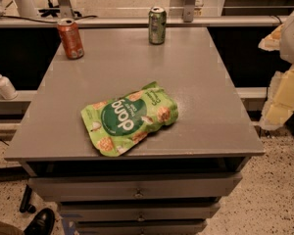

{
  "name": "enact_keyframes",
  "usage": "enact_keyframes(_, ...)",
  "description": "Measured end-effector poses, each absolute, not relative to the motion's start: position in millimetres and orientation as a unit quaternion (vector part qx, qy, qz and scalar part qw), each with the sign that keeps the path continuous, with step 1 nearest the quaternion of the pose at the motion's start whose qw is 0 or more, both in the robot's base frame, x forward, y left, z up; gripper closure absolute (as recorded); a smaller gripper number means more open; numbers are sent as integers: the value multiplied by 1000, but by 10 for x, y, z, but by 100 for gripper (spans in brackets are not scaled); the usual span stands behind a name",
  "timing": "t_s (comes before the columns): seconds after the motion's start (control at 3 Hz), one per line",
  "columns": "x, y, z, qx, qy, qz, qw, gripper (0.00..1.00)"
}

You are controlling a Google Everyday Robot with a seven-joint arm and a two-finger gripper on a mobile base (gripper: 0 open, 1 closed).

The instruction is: Move green rice chip bag near green can

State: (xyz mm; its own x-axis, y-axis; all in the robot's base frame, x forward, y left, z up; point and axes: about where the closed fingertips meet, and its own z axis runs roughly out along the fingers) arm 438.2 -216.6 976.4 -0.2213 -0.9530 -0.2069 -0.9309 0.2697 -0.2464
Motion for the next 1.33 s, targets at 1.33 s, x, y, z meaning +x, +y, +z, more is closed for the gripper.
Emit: enact_keyframes(1.33, 4796, -1349, 9208, -623, 736, 51, 258, 0)
